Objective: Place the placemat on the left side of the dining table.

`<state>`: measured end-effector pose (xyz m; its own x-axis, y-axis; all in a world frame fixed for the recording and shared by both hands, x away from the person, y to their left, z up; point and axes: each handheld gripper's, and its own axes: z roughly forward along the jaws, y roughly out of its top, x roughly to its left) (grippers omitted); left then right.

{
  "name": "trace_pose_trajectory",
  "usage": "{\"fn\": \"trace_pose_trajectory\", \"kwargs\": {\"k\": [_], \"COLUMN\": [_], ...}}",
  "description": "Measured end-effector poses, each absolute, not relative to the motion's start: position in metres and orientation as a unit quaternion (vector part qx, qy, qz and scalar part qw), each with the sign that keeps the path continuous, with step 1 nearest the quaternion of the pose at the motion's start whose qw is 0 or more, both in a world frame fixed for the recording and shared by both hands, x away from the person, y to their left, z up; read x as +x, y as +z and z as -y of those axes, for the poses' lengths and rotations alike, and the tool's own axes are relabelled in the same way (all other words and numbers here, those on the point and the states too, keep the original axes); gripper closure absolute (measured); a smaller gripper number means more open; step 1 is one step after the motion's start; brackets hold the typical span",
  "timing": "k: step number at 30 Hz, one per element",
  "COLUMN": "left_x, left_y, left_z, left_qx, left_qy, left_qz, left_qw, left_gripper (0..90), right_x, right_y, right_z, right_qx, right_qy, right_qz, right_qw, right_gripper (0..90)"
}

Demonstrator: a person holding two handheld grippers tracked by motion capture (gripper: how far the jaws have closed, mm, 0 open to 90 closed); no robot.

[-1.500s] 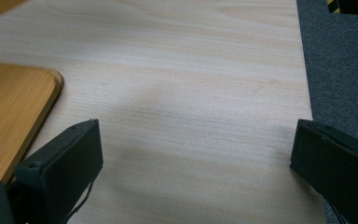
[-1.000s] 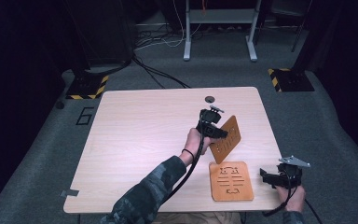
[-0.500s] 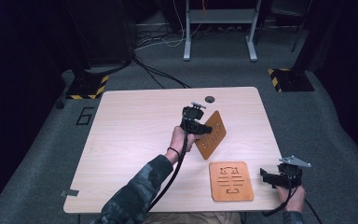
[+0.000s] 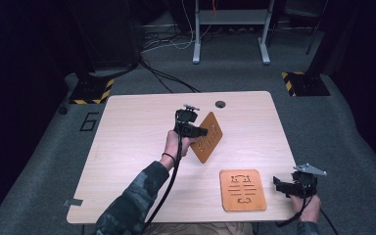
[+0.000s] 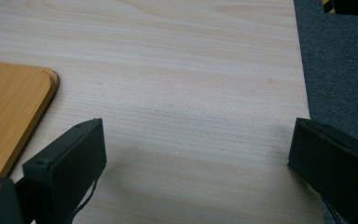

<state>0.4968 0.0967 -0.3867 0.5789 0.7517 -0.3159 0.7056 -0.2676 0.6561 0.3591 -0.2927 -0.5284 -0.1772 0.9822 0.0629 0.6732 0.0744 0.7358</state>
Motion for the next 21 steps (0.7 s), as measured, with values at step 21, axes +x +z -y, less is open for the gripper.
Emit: {"fn": "trace_pose_trajectory", "kwargs": {"k": [21], "left_x": [0.507], "left_y": [-0.387], "left_z": [-0.17], "left_qx": [0.773], "left_qy": [0.077], "left_qz": [-0.509], "left_qw": [0.372], "left_gripper": [86.1], "right_x": [0.359], "right_y": [-0.529], "right_z": [0.292], "right_qx": [0.596], "right_qy": [0.324], "right_qz": [-0.695], "right_qw": [0.241], "right_gripper": [3.2]}}
